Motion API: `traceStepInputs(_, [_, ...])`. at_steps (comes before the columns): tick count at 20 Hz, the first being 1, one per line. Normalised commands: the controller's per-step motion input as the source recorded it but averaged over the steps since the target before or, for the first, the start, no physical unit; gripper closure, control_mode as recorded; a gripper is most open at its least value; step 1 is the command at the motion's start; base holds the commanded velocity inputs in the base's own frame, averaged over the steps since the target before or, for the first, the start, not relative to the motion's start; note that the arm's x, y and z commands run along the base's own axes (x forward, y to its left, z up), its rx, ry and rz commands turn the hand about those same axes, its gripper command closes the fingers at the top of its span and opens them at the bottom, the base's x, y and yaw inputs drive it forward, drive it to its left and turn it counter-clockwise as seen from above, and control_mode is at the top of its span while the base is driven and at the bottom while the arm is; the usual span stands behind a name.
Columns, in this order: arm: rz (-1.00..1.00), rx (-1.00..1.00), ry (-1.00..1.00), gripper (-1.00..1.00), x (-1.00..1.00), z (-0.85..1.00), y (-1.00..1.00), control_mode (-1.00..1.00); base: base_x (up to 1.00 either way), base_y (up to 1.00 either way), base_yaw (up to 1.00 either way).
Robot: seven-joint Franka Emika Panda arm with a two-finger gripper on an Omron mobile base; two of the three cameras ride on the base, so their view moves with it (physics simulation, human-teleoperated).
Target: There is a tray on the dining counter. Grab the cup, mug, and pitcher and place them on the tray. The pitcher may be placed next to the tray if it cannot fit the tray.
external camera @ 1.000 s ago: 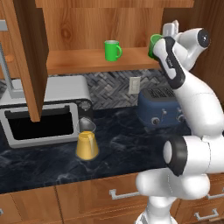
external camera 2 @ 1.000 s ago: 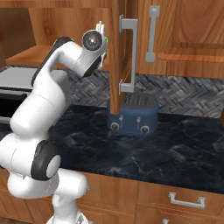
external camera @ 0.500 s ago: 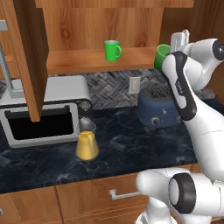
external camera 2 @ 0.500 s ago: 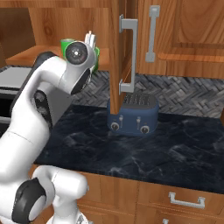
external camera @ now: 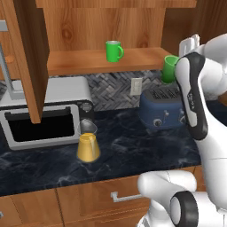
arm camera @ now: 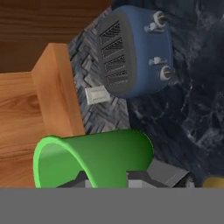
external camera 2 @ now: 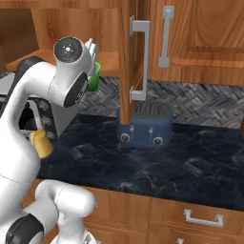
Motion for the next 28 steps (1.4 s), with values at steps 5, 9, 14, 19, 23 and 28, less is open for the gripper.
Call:
traceStepInputs(5, [0.0,0.01,0.15,1.0,-0.71,0.0,0.06,-1.0,0.0,0.0,0.0])
traceStepInputs(9, [0.0,0.0,0.02,1.0,-0.49,-0.02,0.12,-1.0,0.0,0.0,0.0])
traceStepInputs(14, [0.0,-0.01,0.01,1.0,-0.45,-0.12,0.16,-1.0,0.0,0.0,0.0])
traceStepInputs(19, [0.0,-0.01,0.0,1.0,-0.48,-0.16,0.12,-1.0,0.0,0.0,0.0])
traceStepInputs(23, [0.0,0.0,0.0,1.0,-0.42,-0.06,0.03,-1.0,0.0,0.0,0.0])
traceStepInputs(28, [0.0,0.0,0.02,1.0,-0.25,0.0,0.0,-1.0,0.0,0.0,0.0])
